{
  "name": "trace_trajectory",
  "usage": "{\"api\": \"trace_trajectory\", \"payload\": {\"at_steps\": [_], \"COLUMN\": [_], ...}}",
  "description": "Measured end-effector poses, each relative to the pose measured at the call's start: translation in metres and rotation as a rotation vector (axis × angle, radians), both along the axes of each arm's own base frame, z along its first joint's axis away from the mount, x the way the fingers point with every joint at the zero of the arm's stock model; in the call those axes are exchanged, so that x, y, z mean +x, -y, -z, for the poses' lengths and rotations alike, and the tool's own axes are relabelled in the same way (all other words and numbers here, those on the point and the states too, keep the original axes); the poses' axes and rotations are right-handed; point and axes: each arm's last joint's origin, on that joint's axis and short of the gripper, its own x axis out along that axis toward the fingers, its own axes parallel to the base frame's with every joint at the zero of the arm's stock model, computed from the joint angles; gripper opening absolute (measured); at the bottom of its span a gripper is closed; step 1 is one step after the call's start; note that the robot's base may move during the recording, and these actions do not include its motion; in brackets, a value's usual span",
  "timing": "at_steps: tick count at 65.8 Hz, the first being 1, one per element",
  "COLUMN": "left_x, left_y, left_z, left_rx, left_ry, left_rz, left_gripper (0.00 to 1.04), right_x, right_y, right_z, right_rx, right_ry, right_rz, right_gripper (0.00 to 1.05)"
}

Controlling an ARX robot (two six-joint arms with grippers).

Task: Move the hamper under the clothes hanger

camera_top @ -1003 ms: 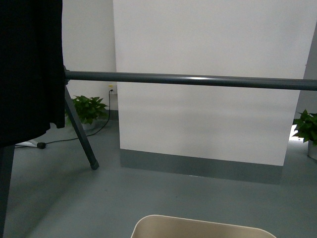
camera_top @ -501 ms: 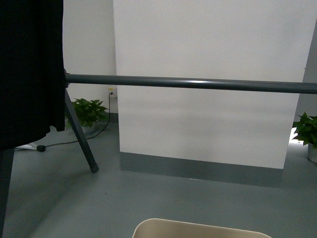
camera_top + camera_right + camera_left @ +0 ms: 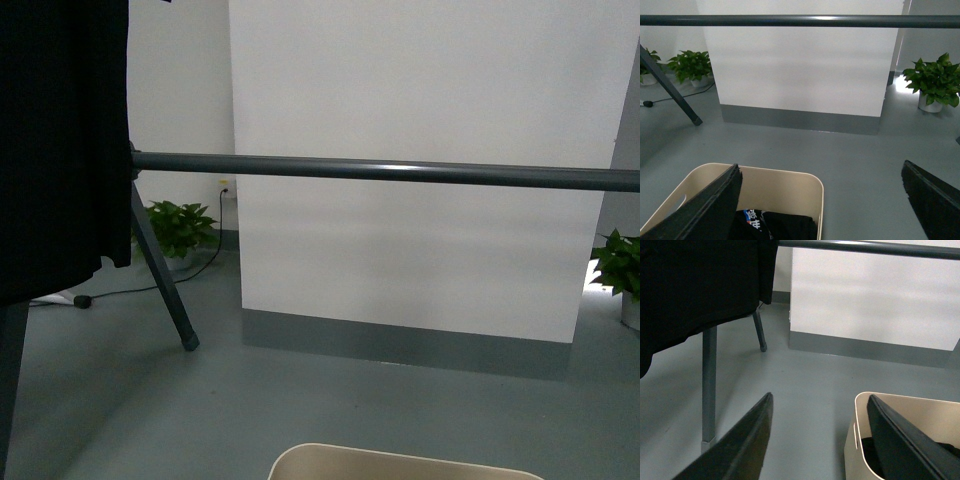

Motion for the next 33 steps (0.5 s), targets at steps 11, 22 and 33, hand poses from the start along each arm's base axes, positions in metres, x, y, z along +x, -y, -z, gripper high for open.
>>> {"api": "trace_trajectory", "payload": {"at_steps": [11, 22, 33], "left_x": [0.0, 0.0, 0.0], "left_y": [0.0, 0.0, 0.0], "left_z": [0.0, 0.0, 0.0], "left_rx": [0.0, 0.001, 0.001], "left_ry": [0.0, 0.0, 0.0], "left_rz": [0.0, 0.0, 0.0], "left_gripper": [0.87, 0.98, 0.98], "right_x": [0.0, 0.0, 0.0], "right_y": [0.0, 0.0, 0.0], "right_z": [0.0, 0.0, 0.0], "right_rx": [0.0, 0.0, 0.0], "right_ry": [0.0, 0.0, 0.0], "right_rz": [0.0, 0.0, 0.0], "right_gripper": [0.97, 0.97, 0.97]}}
